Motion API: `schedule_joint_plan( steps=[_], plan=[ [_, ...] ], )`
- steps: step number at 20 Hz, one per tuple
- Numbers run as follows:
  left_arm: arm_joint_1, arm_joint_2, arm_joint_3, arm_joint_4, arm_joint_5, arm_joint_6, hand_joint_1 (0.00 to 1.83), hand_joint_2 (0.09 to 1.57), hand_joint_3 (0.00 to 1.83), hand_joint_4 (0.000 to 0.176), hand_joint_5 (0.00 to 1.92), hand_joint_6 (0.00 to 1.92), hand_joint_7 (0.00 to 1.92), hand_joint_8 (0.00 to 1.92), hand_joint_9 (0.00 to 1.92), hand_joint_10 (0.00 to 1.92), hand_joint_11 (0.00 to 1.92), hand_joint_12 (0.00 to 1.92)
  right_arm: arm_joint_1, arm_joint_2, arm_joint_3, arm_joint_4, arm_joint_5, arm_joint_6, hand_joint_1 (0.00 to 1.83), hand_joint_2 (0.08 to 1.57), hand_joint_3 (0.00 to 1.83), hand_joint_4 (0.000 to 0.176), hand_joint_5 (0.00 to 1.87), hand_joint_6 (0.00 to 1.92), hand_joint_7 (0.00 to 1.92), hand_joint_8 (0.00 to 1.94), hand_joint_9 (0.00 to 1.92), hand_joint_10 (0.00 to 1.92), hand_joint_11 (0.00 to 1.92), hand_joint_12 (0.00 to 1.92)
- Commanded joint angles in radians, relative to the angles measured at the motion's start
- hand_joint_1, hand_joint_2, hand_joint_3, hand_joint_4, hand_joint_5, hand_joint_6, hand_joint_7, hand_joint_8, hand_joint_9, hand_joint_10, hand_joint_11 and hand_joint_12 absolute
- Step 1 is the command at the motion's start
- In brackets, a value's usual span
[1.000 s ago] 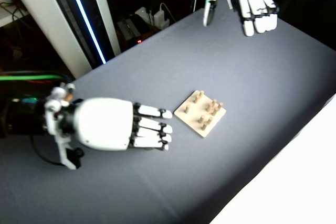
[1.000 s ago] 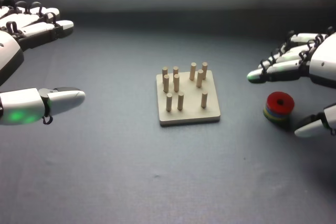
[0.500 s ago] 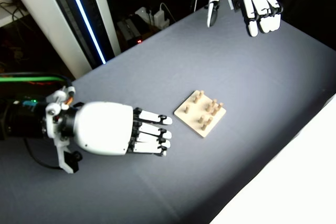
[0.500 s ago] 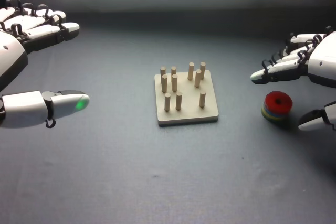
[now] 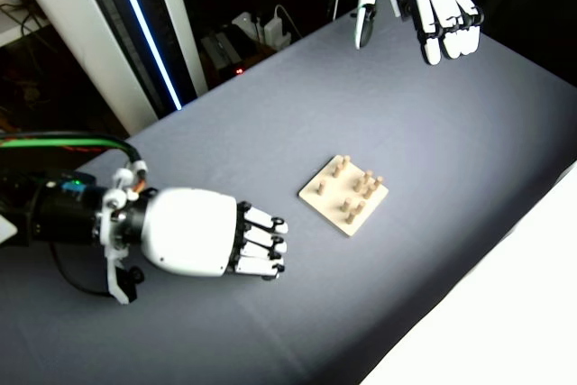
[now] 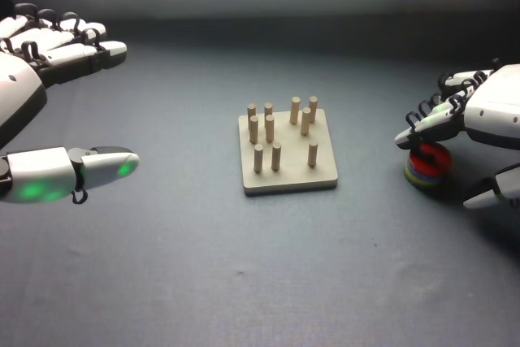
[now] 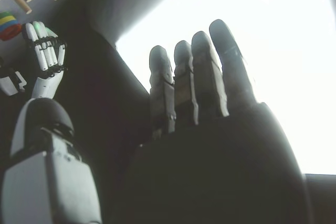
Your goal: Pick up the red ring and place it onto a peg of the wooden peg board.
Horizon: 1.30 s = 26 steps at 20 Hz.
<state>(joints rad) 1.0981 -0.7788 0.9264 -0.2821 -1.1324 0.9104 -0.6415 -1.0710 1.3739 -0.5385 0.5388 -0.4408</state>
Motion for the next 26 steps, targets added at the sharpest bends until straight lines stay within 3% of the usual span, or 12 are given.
schedule_joint_plan(
  steps=[1, 8, 9, 10, 11, 12, 14, 18, 21, 24, 25, 26],
  plan=[
    [-0.007, -0.002, 0.004, 0.001, -0.114, -0.007, 0.42, 1.03, 0.00, 0.005, 0.40, 0.00, 0.25, 0.00, 0.21, 0.00, 0.00, 0.76, 0.016, -0.004, 0.008, 0.027, 0.078, 0.003, 1.16, 0.92, 0.00, 0.000, 0.61, 0.01, 0.66, 0.01, 0.67, 0.02, 0.24, 1.13],
    [-0.008, -0.006, 0.006, 0.008, -0.110, -0.013, 0.45, 1.03, 0.00, 0.000, 0.41, 0.00, 0.27, 0.00, 0.21, 0.00, 0.00, 0.66, 0.038, -0.039, 0.034, 0.015, 0.047, 0.003, 1.22, 0.94, 0.00, 0.000, 0.95, 0.03, 1.01, 0.03, 0.96, 0.09, 0.46, 1.20],
    [-0.008, -0.007, 0.006, 0.008, -0.109, -0.014, 0.44, 1.03, 0.00, 0.000, 0.42, 0.00, 0.28, 0.00, 0.22, 0.00, 0.00, 0.68, 0.038, -0.039, 0.034, 0.015, 0.047, 0.003, 1.23, 1.05, 0.01, 0.000, 0.98, 0.74, 1.11, 0.61, 1.02, 0.12, 0.51, 1.21],
    [-0.008, -0.007, 0.007, 0.008, -0.107, -0.014, 0.45, 1.03, 0.00, 0.000, 0.41, 0.00, 0.27, 0.00, 0.21, 0.00, 0.00, 0.68, 0.038, -0.040, 0.034, 0.015, 0.047, 0.003, 1.23, 1.10, 0.00, 0.000, 0.91, 1.00, 1.09, 0.83, 1.09, 0.17, 0.58, 1.29],
    [-0.008, -0.008, 0.007, 0.008, -0.106, -0.014, 0.47, 1.03, 0.00, 0.000, 0.42, 0.00, 0.28, 0.00, 0.23, 0.01, 0.00, 0.73, 0.038, -0.040, 0.034, 0.015, 0.047, 0.003, 1.23, 1.11, 0.00, 0.000, 0.90, 1.04, 1.08, 0.89, 1.06, 0.30, 0.59, 1.34],
    [-0.008, -0.008, 0.008, 0.008, -0.106, -0.015, 0.46, 1.04, 0.00, 0.000, 0.41, 0.00, 0.26, 0.00, 0.22, 0.00, 0.00, 0.72, 0.038, -0.040, 0.034, 0.015, 0.047, 0.002, 1.34, 1.09, 0.00, 0.000, 0.92, 0.96, 1.10, 0.82, 0.98, 1.00, 0.66, 1.40],
    [-0.008, -0.009, 0.009, 0.009, -0.106, -0.016, 0.44, 1.03, 0.00, 0.000, 0.41, 0.00, 0.27, 0.00, 0.21, 0.00, 0.00, 0.66, 0.038, -0.040, 0.034, 0.015, 0.046, -0.004, 1.24, 1.11, 0.00, 0.000, 0.96, 0.91, 1.02, 1.05, 0.93, 0.96, 0.73, 1.40],
    [-0.008, -0.011, 0.009, 0.011, -0.105, -0.017, 0.47, 1.03, 0.00, 0.000, 0.42, 0.00, 0.27, 0.00, 0.22, 0.00, 0.00, 0.68, 0.038, -0.040, 0.034, 0.015, 0.041, -0.011, 1.16, 1.12, 0.00, 0.000, 0.97, 1.05, 0.97, 1.52, 0.99, 1.68, 0.97, 1.89],
    [-0.008, -0.013, 0.011, 0.011, -0.104, -0.020, 0.48, 1.02, 0.00, 0.000, 0.43, 0.00, 0.29, 0.00, 0.23, 0.00, 0.00, 0.64, 0.038, -0.040, 0.030, 0.015, 0.045, -0.011, 1.15, 1.14, 0.01, 0.000, 0.91, 1.15, 0.94, 1.81, 1.04, 1.88, 1.08, 1.92],
    [-0.005, -0.013, 0.011, 0.011, -0.104, -0.020, 0.50, 1.03, 0.00, 0.000, 0.43, 0.00, 0.28, 0.00, 0.23, 0.00, 0.00, 0.60, 0.058, -0.038, 0.008, 0.011, 0.106, -0.011, 1.26, 1.13, 0.00, 0.000, 0.86, 1.43, 0.90, 1.88, 0.99, 1.92, 1.06, 1.92],
    [0.001, -0.012, 0.010, 0.010, -0.104, -0.021, 0.51, 1.01, 0.00, 0.000, 0.43, 0.00, 0.30, 0.00, 0.27, 0.01, 0.00, 0.78, 0.074, -0.036, -0.003, 0.011, 0.136, -0.011, 1.25, 1.12, 0.00, 0.000, 0.94, 0.93, 1.00, 1.27, 0.94, 1.48, 0.83, 1.75],
    [0.005, -0.011, 0.009, 0.008, -0.105, -0.022, 0.51, 1.01, 0.00, 0.000, 0.43, 0.00, 0.30, 0.00, 0.27, 0.01, 0.00, 0.78, 0.085, -0.036, -0.007, 0.011, 0.152, -0.011, 1.25, 1.12, 0.00, 0.000, 0.94, 0.93, 1.00, 1.27, 0.94, 1.48, 0.83, 1.75]
  ],
)
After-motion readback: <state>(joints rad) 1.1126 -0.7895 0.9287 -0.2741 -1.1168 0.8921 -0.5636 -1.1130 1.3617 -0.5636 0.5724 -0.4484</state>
